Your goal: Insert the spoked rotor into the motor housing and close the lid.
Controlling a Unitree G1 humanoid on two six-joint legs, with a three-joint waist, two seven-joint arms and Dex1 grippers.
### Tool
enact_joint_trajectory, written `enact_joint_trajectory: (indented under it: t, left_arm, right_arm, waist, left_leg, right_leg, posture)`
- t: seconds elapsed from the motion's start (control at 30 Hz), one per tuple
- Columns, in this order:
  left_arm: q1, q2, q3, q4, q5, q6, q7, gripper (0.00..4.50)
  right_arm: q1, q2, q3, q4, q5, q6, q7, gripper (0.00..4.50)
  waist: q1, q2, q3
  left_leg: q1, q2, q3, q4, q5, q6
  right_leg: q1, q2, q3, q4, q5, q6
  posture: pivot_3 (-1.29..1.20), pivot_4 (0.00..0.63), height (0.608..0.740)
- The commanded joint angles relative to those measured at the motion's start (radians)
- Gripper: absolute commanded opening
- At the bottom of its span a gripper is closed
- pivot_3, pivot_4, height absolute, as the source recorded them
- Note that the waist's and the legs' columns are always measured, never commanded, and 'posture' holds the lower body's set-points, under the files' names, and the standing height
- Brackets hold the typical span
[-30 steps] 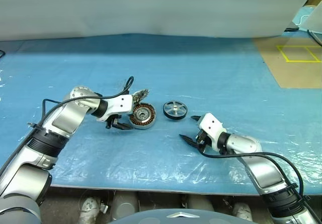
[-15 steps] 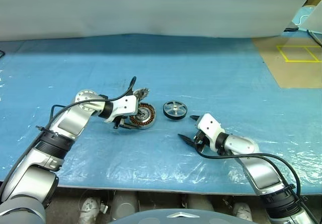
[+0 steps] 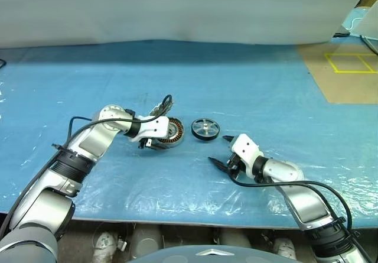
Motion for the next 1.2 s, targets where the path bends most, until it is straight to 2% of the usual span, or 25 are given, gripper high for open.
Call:
enact_joint_trajectory:
  t: [0.03, 0.23, 0.33, 0.57, 0.73, 0.83, 1.0, 1.03, 1.2]
  left_arm:
    - [-0.028, -0.010, 0.009, 0.004, 0.021, 0.033, 0.029, 2.57]
    - [-0.025, -0.032, 0.057, -0.031, -0.051, 0.094, 0.025, 2.57]
    - [-0.026, -0.021, 0.054, -0.028, -0.044, 0.099, 0.035, 2.06]
    - [-0.034, -0.006, 0.047, 0.011, 0.003, 0.072, 0.099, 2.06]
    - [-0.014, 0.005, 0.059, -0.006, -0.034, 0.086, 0.065, 2.06]
    - [-0.010, 0.003, 0.065, 0.000, -0.038, 0.078, 0.074, 2.66]
    - [-0.035, -0.022, 0.069, 0.031, -0.018, 0.097, 0.127, 4.34]
    - [-0.041, -0.018, 0.064, 0.039, -0.009, 0.091, 0.125, 4.46]
    - [-0.048, -0.024, 0.046, 0.032, -0.005, 0.125, 0.106, 4.46]
  right_arm:
    - [0.005, 0.004, 0.003, -0.007, -0.005, -0.011, -0.005, 4.50]
    - [0.012, 0.003, 0.001, -0.008, -0.006, -0.013, -0.009, 4.50]
    - [0.012, 0.001, 0.001, -0.006, -0.006, -0.012, -0.009, 4.50]
    - [0.001, -0.003, 0.003, 0.003, -0.010, -0.016, -0.004, 4.50]
    - [0.001, -0.004, 0.004, 0.003, -0.011, -0.017, 0.001, 4.50]
    - [-0.001, -0.005, 0.004, 0.006, -0.012, -0.018, 0.003, 4.50]
    - [-0.003, -0.009, 0.004, 0.009, -0.015, -0.019, 0.007, 4.50]
    - [-0.003, -0.009, 0.005, 0.010, -0.016, -0.020, 0.008, 4.50]
    - [-0.004, -0.003, 0.006, 0.013, -0.012, -0.022, 0.010, 4.50]
  waist:
    - [0.000, 0.000, 0.000]
    - [0.000, 0.000, 0.000]
    - [0.000, 0.000, 0.000]
    - [0.000, 0.000, 0.000]
    - [0.001, 0.000, 0.000]
    - [0.001, 0.000, 0.000]
    - [0.001, 0.000, 0.000]
    - [0.001, 0.000, 0.000]
    - [0.000, 0.000, 0.000]
  left_leg:
    - [0.000, 0.000, 0.000, 0.000, 0.000, 0.000]
    - [0.000, 0.000, 0.000, 0.000, 0.000, 0.000]
    - [0.000, 0.000, 0.000, 0.000, 0.000, 0.000]
    - [0.000, 0.000, 0.000, 0.000, 0.000, 0.000]
    - [0.000, 0.000, 0.000, 0.000, 0.000, 0.000]
    - [0.000, 0.000, 0.000, 0.000, 0.000, 0.000]
    - [0.000, 0.000, 0.000, 0.000, 0.000, 0.000]
    - [0.000, 0.000, 0.000, 0.000, 0.000, 0.000]
    - [0.000, 0.000, 0.000, 0.000, 0.000, 0.000]
  right_leg:
    - [0.000, 0.000, 0.000, 0.000, 0.000, 0.000]
    - [0.000, 0.000, 0.000, 0.000, 0.000, 0.000]
    - [0.000, 0.000, 0.000, 0.000, 0.000, 0.000]
    - [0.000, 0.000, 0.000, 0.000, 0.000, 0.000]
    - [0.000, 0.000, 0.000, 0.000, 0.000, 0.000]
    - [0.000, 0.000, 0.000, 0.000, 0.000, 0.000]
    - [0.000, 0.000, 0.000, 0.000, 0.000, 0.000]
    - [0.000, 0.000, 0.000, 0.000, 0.000, 0.000]
    - [0.000, 0.000, 0.000, -0.001, 0.000, 0.000]
  posture:
    - [0.00, 0.150, 0.740]
    - [0.00, 0.150, 0.740]
    - [0.00, 0.150, 0.740]
    - [0.00, 0.150, 0.740]
    - [0.00, 0.150, 0.740]
    - [0.00, 0.150, 0.740]
    - [0.00, 0.150, 0.740]
    - [0.00, 0.150, 0.740]
    - [0.00, 0.150, 0.740]
